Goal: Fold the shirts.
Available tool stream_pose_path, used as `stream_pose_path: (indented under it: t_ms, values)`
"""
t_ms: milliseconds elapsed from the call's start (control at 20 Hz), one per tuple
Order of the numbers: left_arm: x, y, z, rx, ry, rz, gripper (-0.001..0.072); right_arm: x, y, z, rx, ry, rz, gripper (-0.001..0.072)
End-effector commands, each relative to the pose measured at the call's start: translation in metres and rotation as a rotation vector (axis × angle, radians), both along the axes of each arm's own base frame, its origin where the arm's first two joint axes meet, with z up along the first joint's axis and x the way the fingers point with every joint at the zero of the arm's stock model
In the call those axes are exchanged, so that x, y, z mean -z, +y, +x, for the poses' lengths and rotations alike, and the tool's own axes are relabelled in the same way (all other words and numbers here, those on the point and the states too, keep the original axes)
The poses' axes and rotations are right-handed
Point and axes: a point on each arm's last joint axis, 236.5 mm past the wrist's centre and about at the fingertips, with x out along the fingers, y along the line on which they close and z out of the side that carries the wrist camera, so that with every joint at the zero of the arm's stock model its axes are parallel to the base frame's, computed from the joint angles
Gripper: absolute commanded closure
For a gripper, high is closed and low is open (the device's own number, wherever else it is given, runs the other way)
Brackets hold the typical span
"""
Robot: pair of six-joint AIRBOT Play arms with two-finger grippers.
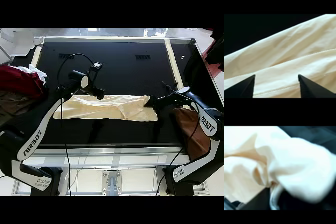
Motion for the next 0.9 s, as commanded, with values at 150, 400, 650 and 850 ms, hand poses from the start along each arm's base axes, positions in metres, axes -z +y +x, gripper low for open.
stream_pose_path:
  t_ms: [150,400,650,850]
  values:
    - [0.017,-0.015,-0.001,0.07,0.006,0.0,0.0698,-0.064,0.041,0.006,-0.033,-0.083,0.154,0.0693]
    - [0.048,-0.037,-0.016,0.127,0.085,-0.031,0.0699,-0.16,0.051,0.03,-0.045,-0.242,0.142,0.0694]
    - [0.072,-0.04,-0.018,0.12,0.127,-0.031,0.0699,-0.208,0.099,0.036,-0.131,-0.322,0.106,0.0695]
    - [0.081,-0.046,-0.012,0.107,0.117,-0.053,0.0699,-0.222,0.147,0.024,-0.183,-0.334,0.125,0.0695]
